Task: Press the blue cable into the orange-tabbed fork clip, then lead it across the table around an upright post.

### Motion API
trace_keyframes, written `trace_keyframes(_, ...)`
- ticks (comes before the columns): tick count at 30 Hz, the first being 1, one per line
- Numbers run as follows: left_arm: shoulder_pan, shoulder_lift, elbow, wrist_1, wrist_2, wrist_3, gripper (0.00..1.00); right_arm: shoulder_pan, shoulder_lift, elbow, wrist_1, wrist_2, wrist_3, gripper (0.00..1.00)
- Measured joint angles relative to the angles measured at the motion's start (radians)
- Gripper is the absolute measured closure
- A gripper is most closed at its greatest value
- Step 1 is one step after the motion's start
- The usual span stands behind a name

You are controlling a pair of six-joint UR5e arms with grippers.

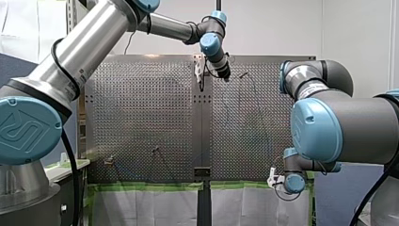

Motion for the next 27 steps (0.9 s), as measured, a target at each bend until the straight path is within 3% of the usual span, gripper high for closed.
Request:
trace_keyframes(6, 0.010, 0.036, -0.042, -0.010, -0.033, -0.036, 0.00, -0.004, 0.000, 0.000, 0.000, 0.000, 0.000, 1.00)
trace_keyframes(19, 0.105, 0.137, -0.144, 0.086, -0.013, -0.137, 0.00, -0.003, 0.000, 0.000, 0.001, -0.002, -0.001, 1.00)
trace_keyframes(27, 0.124, 0.203, -0.210, 0.152, 0.021, -0.155, 0.00, 0.001, 0.000, 0.000, 0.004, -0.002, -0.002, 1.00)
